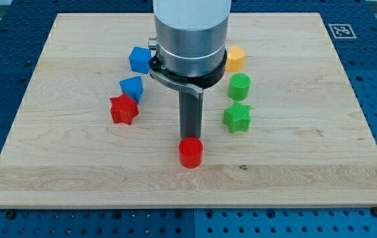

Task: Move the blue triangle slightly up

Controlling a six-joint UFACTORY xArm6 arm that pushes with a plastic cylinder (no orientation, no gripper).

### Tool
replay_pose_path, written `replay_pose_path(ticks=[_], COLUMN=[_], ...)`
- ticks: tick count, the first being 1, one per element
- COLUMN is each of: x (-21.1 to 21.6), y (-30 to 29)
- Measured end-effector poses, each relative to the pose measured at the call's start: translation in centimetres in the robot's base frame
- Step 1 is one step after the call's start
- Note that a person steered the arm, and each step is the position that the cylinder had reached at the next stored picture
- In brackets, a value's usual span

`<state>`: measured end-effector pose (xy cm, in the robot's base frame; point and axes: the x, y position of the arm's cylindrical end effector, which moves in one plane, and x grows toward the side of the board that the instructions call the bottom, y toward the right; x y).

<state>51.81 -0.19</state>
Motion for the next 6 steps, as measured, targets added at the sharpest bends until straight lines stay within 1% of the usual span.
replay_pose_path(ticks=[1, 2, 3, 4, 6], x=[0.0, -0.9, -3.8, -5.5, -9.4], y=[0.1, -1.0, -2.2, -4.5, -11.1])
